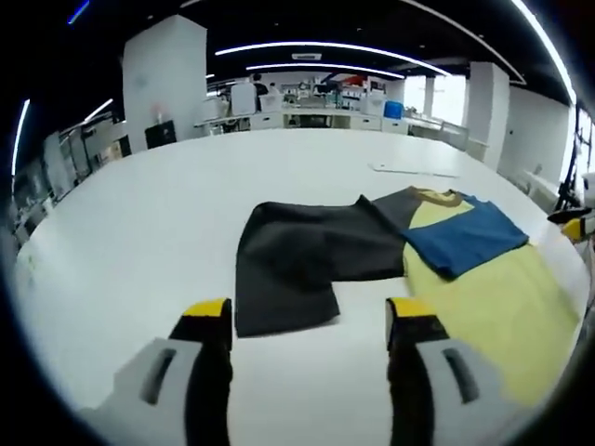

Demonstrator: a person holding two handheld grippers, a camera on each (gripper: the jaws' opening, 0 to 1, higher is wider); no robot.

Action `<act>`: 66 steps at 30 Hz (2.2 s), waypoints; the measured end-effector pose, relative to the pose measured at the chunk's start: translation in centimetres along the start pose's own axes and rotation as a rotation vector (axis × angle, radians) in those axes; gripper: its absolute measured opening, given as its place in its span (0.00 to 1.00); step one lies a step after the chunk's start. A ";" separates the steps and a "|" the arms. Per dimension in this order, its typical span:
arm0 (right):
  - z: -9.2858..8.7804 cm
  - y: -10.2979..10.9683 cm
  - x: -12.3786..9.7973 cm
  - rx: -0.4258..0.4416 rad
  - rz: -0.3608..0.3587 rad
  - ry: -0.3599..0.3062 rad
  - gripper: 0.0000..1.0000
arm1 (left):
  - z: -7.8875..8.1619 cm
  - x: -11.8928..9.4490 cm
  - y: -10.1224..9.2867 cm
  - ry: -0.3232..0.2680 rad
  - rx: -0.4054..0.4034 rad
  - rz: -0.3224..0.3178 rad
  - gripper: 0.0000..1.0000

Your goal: Fold the garment on the visible template until the final outline fits inside the template.

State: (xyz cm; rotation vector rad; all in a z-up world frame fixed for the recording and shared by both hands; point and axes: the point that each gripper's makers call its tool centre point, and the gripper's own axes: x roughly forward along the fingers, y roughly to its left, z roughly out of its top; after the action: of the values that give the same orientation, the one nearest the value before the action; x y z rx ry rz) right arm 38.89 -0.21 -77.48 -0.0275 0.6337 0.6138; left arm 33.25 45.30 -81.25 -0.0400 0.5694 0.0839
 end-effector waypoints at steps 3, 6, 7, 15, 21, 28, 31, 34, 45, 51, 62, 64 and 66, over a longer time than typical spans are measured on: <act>0.0 0.0 -0.5 -0.008 -0.013 -0.006 0.99 | -0.6 0.4 1.1 0.015 -0.032 0.026 0.57; -0.1 0.2 -1.0 -0.012 -0.012 -0.007 0.99 | -1.1 0.6 1.8 0.030 -0.031 0.056 0.51; -0.2 0.3 -1.2 -0.015 -0.011 -0.007 0.99 | -1.2 0.7 2.0 0.030 -0.036 0.060 0.50; -0.9 0.3 -2.4 -0.031 -0.022 0.001 0.99 | -2.1 1.4 3.2 0.058 -0.082 0.086 0.31; -1.5 0.1 -2.7 -0.024 -0.041 0.006 0.99 | -2.5 1.5 3.6 0.058 -0.101 0.112 0.22; -1.8 0.2 -3.0 -0.034 -0.047 0.015 0.98 | -2.5 1.5 3.8 0.063 -0.117 0.151 0.18; -1.7 0.3 -3.1 -0.033 -0.044 0.010 0.98 | -2.5 1.6 3.8 0.062 -0.117 0.155 0.18; -1.8 0.3 -3.1 -0.031 -0.043 0.009 0.99 | -2.4 1.8 4.3 0.064 -0.161 0.161 0.18; -1.9 0.1 -3.2 -0.029 -0.054 0.011 0.98 | -2.4 1.5 4.0 0.077 -0.228 0.154 0.00; -1.6 0.3 -3.2 -0.030 -0.051 0.002 0.97 | -2.4 0.8 3.6 0.085 -0.204 0.138 0.00; -0.8 1.2 -3.2 -0.046 -0.032 -0.012 0.97 | -0.1 -1.3 7.1 0.025 -0.116 0.167 0.00; -0.6 1.4 -3.3 -0.052 -0.024 -0.016 0.98 | 0.6 -1.6 7.8 0.018 -0.095 0.175 0.00; -0.5 1.7 -3.5 -0.061 -0.014 -0.017 0.99 | 1.1 -1.5 8.9 0.016 -0.082 0.178 0.00</act>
State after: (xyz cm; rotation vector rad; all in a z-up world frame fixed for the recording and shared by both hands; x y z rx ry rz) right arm 35.50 -0.73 -75.63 -0.0837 0.5982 0.6187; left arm 31.77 54.16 -79.66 -0.0694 0.5850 0.2807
